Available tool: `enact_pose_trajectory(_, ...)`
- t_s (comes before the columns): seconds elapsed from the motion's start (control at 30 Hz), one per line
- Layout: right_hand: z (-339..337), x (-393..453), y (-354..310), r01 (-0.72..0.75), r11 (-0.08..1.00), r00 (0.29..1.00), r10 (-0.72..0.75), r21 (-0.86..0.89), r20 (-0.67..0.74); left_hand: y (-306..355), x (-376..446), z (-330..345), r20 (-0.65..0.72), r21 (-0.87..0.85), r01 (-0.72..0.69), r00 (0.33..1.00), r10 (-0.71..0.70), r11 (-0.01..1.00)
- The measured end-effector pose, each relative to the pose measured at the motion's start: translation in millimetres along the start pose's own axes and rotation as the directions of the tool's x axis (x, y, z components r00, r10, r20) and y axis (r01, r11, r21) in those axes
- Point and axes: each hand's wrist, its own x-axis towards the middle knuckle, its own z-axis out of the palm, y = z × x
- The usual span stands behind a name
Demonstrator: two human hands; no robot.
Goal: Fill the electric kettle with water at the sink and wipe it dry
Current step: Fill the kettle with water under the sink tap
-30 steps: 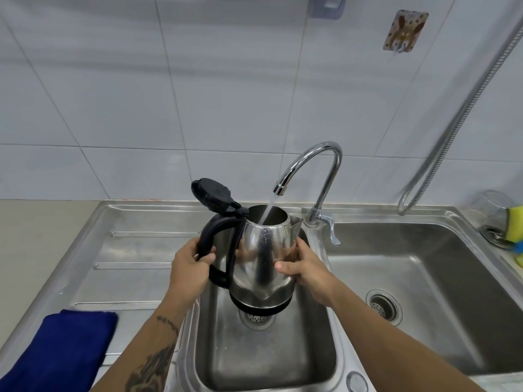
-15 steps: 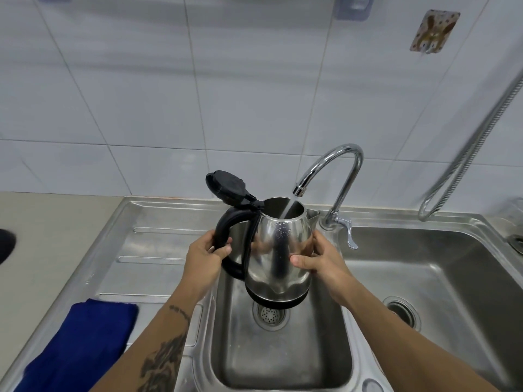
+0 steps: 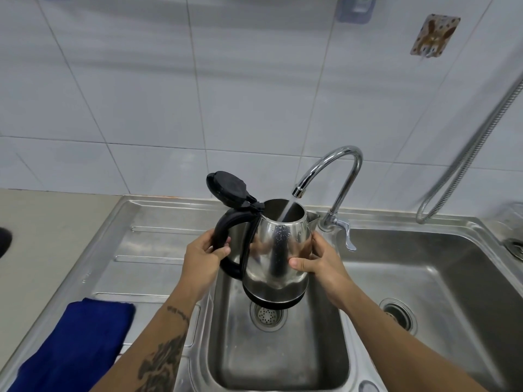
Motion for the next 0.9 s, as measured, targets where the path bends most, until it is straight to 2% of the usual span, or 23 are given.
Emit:
enact_pose_trajectory(0.27, 2.9, -0.9, -6.4, 0.013, 1.000, 1.000, -0.013, -0.016, -0.008, -2.4, 1.0, -0.7, -0.042, 0.041, 0.007, 0.999, -0.005, 0.999)
enact_pose_trajectory(0.47, 4.0, 1.5, -3.5, 0.000, 1.000, 1.000, 0.000, -0.021, -0.021, -5.4, -5.8, 9.5, -0.171, 0.192, -0.025, 0.983, 0.059, 0.981)
enact_pose_trajectory(0.67, -24.4, 9.6, -0.8, -0.081, 0.997, 0.992, 0.082, -0.011, 0.096, -7.3, -5.5, 19.4, -0.226, 0.312, -0.035, 0.968, 0.110, 0.950)
enact_pose_trajectory(0.73, -40.3, 17.4, 2.1, -0.115, 0.988, 0.993, 0.116, -0.102, 0.011, -10.3, -2.9, 20.7, -0.231, 0.357, -0.012, 0.968, 0.100, 0.934)
enact_pose_trajectory(0.8, -58.4, 28.6, 9.9, -0.158, 0.930, 0.977, 0.097, -0.332, -0.192, -12.4, -1.4, 22.4, -0.233, 0.386, 0.007, 0.968, 0.090, 0.923)
enact_pose_trajectory(0.83, -68.2, 33.8, 15.5, -0.193, 0.866, 0.959, 0.065, -0.462, -0.277, -13.4, -0.8, 23.4, -0.238, 0.395, 0.017, 0.968, 0.085, 0.919)
enact_pose_trajectory(0.9, -85.4, 42.0, 27.1, -0.257, 0.709, 0.936, 0.013, -0.656, -0.352, -15.0, -0.1, 24.9, -0.240, 0.410, 0.026, 0.968, 0.080, 0.912)
